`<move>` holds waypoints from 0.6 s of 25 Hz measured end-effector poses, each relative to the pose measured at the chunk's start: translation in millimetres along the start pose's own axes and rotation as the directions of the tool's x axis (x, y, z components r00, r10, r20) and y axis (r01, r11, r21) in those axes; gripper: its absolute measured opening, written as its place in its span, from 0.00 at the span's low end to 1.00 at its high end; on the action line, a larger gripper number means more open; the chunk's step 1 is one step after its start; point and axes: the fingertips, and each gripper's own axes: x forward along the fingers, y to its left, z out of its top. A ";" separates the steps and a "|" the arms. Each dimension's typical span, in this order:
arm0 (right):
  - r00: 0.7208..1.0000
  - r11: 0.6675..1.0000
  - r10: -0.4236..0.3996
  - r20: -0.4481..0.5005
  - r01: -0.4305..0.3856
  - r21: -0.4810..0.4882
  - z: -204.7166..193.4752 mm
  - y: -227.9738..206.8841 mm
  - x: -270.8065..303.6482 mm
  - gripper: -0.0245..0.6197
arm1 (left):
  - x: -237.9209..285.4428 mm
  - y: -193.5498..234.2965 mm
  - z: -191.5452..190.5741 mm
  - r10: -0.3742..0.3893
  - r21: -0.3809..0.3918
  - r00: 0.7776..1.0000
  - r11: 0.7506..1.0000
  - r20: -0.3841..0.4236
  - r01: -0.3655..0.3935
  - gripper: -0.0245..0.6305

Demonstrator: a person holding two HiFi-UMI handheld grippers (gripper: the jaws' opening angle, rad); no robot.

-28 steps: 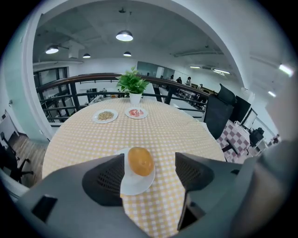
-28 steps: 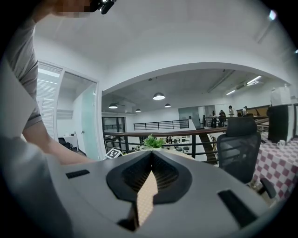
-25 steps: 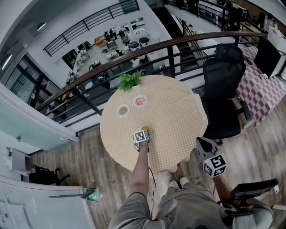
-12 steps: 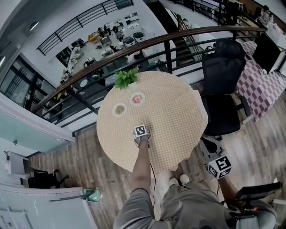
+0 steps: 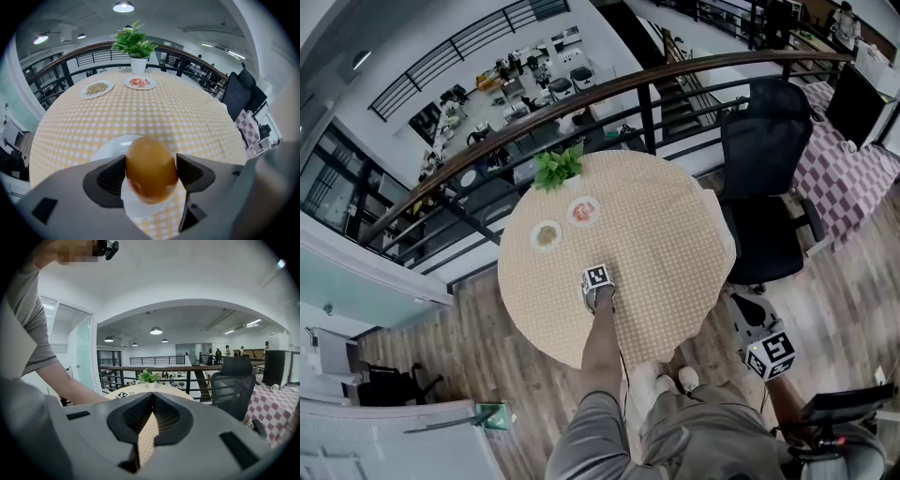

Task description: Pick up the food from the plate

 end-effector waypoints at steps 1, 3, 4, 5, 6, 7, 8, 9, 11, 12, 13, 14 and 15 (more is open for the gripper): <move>1.000 1.000 -0.001 -0.005 0.001 0.000 -1.3 0.0 -0.3 0.05 | 2.7 2.5 -3.5 0.007 -0.008 1.000 1.000 -0.016 -0.007 0.57; 1.000 1.000 0.002 -0.010 -0.002 -0.003 -2.7 1.5 -0.1 0.05 | 7.1 4.2 -8.0 0.011 -0.009 0.999 1.000 -0.045 -0.012 0.57; 1.000 1.000 0.005 -0.012 -0.005 -0.006 -2.5 3.1 0.7 0.05 | 6.9 3.7 -7.2 0.012 -0.003 0.999 1.000 -0.049 -0.012 0.57; 1.000 1.000 0.008 -0.013 -0.008 -0.010 -1.5 4.8 1.7 0.05 | 4.9 2.4 -5.0 0.011 0.002 0.999 1.000 -0.044 -0.011 0.57; 1.000 1.000 0.011 -0.015 -0.011 -0.012 -0.8 6.2 2.5 0.05 | 2.7 1.2 -3.8 0.010 0.003 0.999 1.000 -0.041 -0.010 0.57; 1.000 1.000 0.014 -0.016 -0.014 -0.012 -0.8 7.0 2.9 0.05 | 1.0 0.3 -3.7 0.009 0.001 0.999 1.000 -0.039 -0.009 0.57; 1.000 1.000 0.017 -0.016 -0.017 -0.011 -0.8 7.7 3.1 0.05 | -0.1 -0.1 -3.2 0.008 0.000 0.999 1.000 -0.034 -0.008 0.57; 1.000 1.000 0.018 -0.016 -0.019 -0.012 0.1 8.5 3.3 0.05 | -0.6 0.0 -2.4 0.006 0.000 1.000 1.000 -0.029 -0.006 0.57; 1.000 1.000 0.021 -0.016 -0.021 -0.010 0.5 10.2 4.5 0.05 | -0.3 1.7 -1.9 0.004 -0.002 1.000 1.000 -0.026 -0.004 0.57; 1.000 1.000 0.023 -0.016 -0.023 -0.007 -0.5 10.9 5.0 0.05 | -0.5 2.4 -1.4 0.003 -0.003 1.000 1.000 -0.025 -0.003 0.57; 1.000 1.000 0.025 -0.017 -0.025 -0.006 -1.4 11.5 5.3 0.05 | -0.7 2.7 -1.2 0.001 -0.005 1.000 1.000 -0.026 -0.001 0.57; 0.999 1.000 0.026 -0.018 -0.026 -0.006 -1.9 11.8 5.4 0.05 | -0.6 2.7 -1.4 0.000 -0.010 1.000 1.000 -0.029 0.000 0.57; 0.999 1.000 0.027 -0.018 -0.028 -0.008 -2.2 11.7 5.4 0.05 | -0.5 2.7 -1.9 -0.002 -0.020 0.999 1.000 -0.032 0.001 0.57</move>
